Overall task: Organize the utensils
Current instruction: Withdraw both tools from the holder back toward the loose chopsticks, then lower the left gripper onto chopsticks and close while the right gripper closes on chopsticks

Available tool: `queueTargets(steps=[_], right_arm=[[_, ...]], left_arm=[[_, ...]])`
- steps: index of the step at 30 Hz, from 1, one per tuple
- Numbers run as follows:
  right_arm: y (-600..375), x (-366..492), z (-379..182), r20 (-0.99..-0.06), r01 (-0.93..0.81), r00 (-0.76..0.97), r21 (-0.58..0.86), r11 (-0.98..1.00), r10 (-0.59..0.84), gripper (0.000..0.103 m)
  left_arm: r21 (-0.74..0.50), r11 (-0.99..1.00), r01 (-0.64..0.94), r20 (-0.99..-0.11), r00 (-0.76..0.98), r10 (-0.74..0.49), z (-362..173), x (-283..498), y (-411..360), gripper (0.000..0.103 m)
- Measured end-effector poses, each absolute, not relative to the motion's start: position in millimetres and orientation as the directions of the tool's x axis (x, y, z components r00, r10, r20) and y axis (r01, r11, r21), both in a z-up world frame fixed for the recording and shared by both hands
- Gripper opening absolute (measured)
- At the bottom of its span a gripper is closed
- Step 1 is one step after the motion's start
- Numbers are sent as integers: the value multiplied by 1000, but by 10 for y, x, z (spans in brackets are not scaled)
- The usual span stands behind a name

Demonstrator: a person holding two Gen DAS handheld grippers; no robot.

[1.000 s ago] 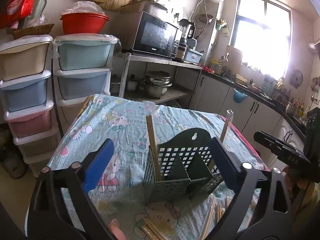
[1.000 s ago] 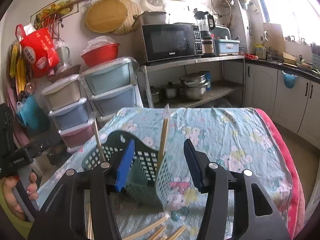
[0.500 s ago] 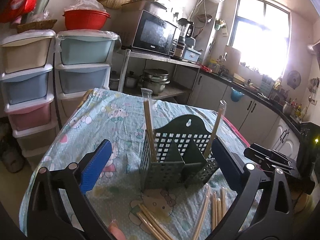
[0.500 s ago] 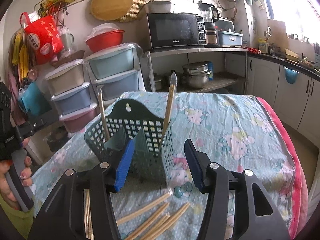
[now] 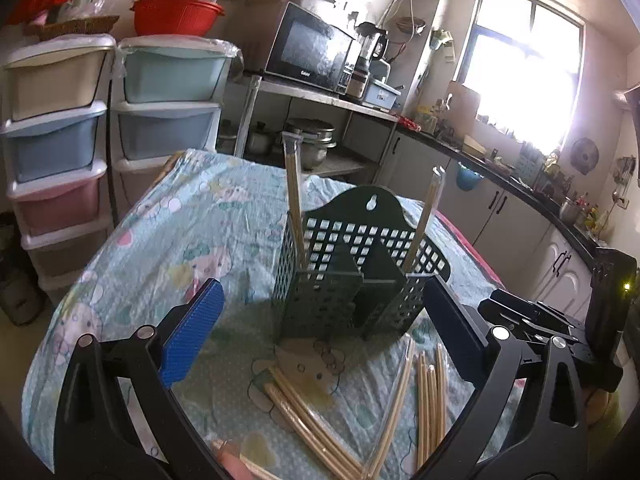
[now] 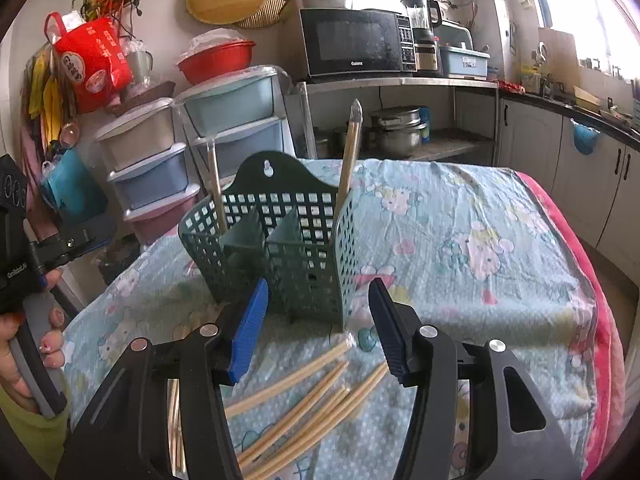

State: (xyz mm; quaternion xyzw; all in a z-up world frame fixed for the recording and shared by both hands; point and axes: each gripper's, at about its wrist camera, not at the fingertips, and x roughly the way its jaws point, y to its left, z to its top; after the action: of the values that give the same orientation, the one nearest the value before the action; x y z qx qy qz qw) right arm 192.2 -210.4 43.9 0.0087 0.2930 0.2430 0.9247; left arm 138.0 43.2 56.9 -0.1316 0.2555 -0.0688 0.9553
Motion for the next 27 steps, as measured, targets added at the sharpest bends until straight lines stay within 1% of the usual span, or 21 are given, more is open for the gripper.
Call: queueTargets(steps=[20,27], right_arm=[[-2107,1790,196,-585,-438,678,166,884,446,50],[-2142,1766,141,-598,-423,671,176,889,438,50]], left_arm=[[-306,951,-36,-573,805,-154,105,1157,616,92],[-318,946,-56,-616,771,-161,-92,1103,664,92]])
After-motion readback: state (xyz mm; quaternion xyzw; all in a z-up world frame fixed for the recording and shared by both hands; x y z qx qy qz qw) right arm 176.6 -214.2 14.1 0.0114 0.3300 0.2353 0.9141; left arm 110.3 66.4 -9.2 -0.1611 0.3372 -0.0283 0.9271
